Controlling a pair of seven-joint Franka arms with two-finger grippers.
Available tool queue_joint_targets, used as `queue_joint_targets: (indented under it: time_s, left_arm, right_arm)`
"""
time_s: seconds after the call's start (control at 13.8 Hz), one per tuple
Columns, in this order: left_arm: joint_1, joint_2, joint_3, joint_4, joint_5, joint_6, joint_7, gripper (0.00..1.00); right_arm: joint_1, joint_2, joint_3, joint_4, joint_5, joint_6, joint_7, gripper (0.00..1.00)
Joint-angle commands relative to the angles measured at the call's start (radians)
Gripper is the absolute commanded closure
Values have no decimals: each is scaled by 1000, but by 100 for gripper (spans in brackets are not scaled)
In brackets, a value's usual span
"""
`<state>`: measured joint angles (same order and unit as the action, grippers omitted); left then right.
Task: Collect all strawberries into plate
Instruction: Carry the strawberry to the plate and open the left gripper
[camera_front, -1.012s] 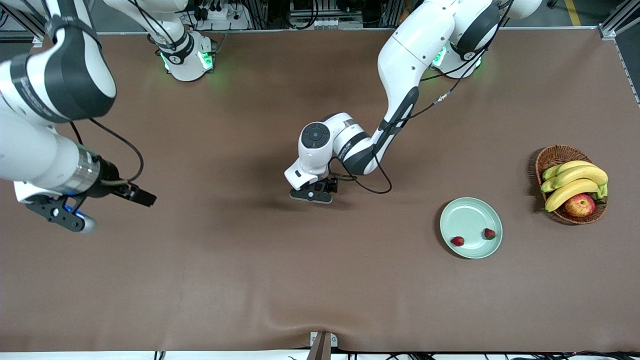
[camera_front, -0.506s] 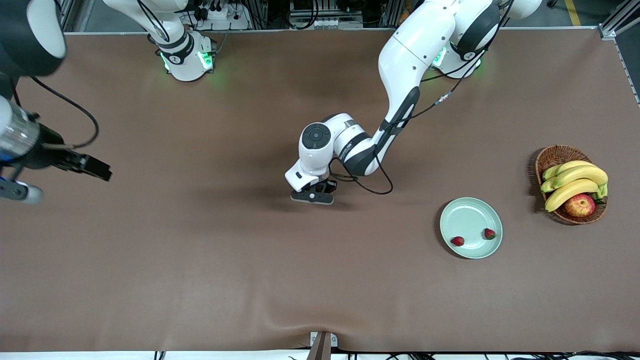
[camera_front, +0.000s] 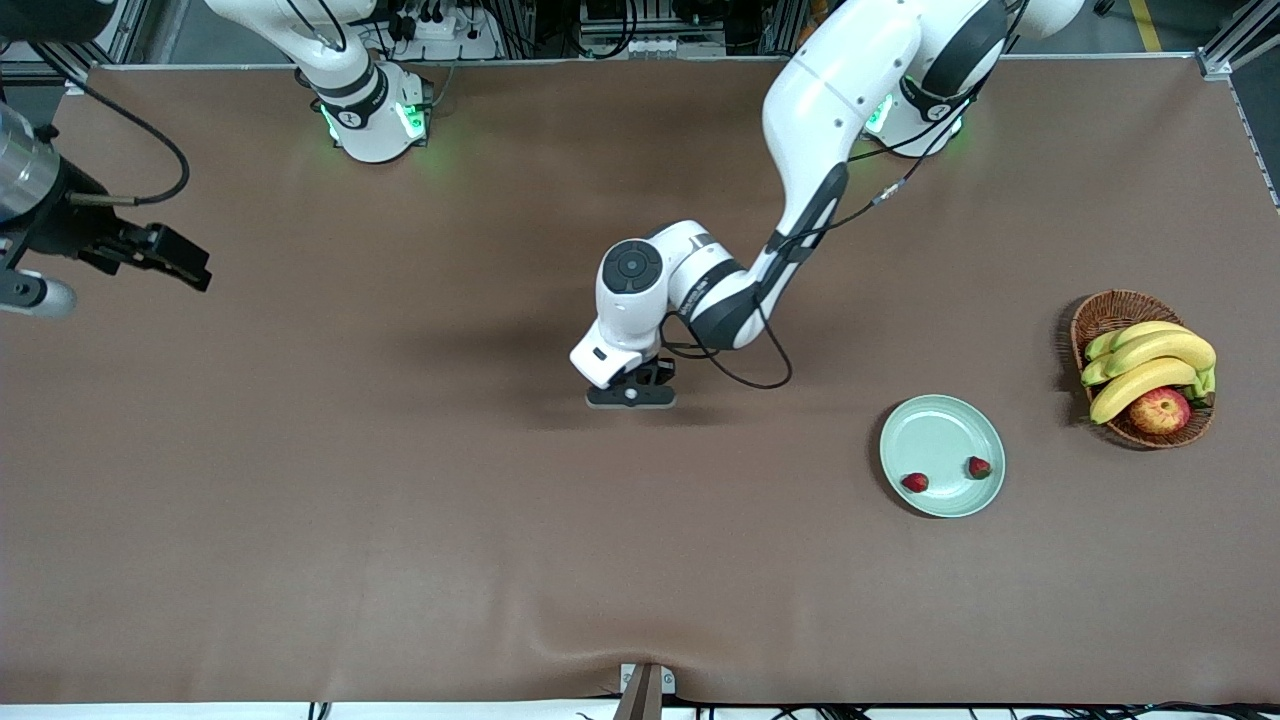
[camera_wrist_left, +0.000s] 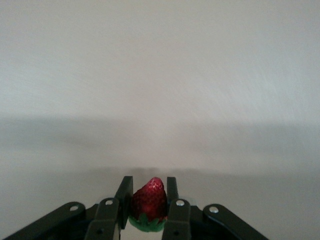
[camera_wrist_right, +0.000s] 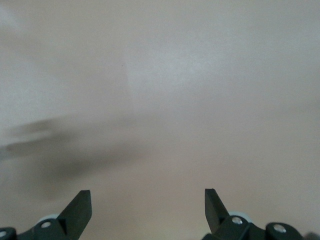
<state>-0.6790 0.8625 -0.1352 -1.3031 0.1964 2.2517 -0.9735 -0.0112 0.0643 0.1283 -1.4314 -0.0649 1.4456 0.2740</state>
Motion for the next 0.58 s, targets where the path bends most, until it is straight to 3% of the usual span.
queue_joint_targets:
  time_s: [0.0,0.29,0.51]
  left_arm:
    - [97,-111,-3,-25,3,-134,-54,83]
    - [267,-204,-3,-45,14,-262,-33,83]
    - [369,-230,-6,-88,15,-270,47,83]
  right_arm:
    - [7,-40,-57,-54,11,32,-105,0]
    - [5,-43,-64,-55,27,35,-110,0]
    - [7,-41,-65,-50,31,45,-111,0]
